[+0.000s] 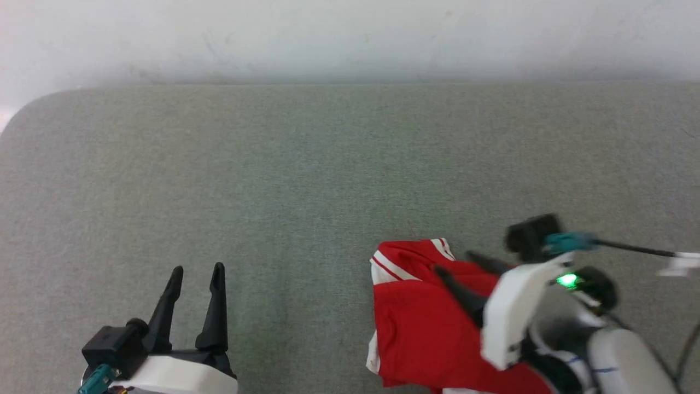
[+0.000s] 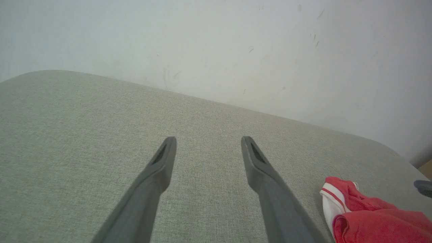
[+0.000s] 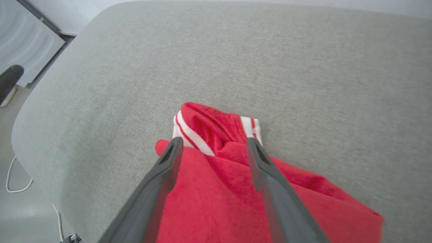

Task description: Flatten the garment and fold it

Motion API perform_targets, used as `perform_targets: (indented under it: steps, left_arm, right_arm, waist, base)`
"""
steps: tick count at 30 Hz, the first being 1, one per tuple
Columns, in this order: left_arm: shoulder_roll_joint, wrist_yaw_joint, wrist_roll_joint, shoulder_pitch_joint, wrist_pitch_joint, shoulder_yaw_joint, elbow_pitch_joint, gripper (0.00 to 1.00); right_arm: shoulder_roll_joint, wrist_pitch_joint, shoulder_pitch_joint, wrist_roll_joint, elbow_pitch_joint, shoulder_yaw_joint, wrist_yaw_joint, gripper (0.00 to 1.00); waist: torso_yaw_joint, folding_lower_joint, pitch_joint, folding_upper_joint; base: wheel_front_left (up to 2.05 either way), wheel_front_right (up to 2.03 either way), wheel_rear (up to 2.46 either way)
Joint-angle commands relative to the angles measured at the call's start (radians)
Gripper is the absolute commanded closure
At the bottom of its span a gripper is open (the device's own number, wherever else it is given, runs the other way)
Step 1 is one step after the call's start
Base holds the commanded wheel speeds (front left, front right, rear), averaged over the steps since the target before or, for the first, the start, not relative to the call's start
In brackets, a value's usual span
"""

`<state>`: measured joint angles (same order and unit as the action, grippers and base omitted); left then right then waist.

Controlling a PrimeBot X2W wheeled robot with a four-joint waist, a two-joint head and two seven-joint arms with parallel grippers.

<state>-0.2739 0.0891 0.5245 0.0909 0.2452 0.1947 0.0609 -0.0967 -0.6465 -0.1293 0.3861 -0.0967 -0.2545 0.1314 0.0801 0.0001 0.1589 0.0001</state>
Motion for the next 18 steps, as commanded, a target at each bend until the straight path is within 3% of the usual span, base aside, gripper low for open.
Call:
perform_targets:
  steps: [1, 5, 9, 18]
  left_arm:
    - [-0.006, 0.002, 0.006, -0.005, -0.004, -0.002, 0.006, 0.00]
    - [-0.011, 0.004, 0.003, -0.010, -0.006, 0.000, 0.013, 0.00]
    - [-0.018, 0.004, 0.003, -0.011, -0.008, 0.000, 0.018, 0.00]
    - [-0.031, 0.005, 0.003, -0.013, -0.021, 0.004, 0.029, 0.00]
  right_arm:
    - [-0.011, -0.001, 0.030, -0.012, -0.040, 0.047, -0.001, 0.00]
    - [-0.003, 0.003, 0.125, -0.014, -0.135, 0.189, -0.001, 0.00]
    - [0.002, 0.002, 0.230, -0.014, -0.153, 0.281, -0.001, 0.00]
    - [0.028, 0.032, 0.267, 0.017, -0.034, 0.313, -0.001, 0.00]
  waist:
    - [-0.021, -0.0001, 0.008, -0.0001]
    - [-0.036, -0.0001, 0.017, -0.0001]
    - [-0.048, -0.0001, 0.024, -0.0001]
    - [-0.050, -0.0001, 0.031, -0.0001]
  base:
    - [0.00, 0.00, 0.00]
    - [0.00, 0.00, 0.00]
    - [0.00, 0.00, 0.00]
    - [0.00, 0.00, 0.00]
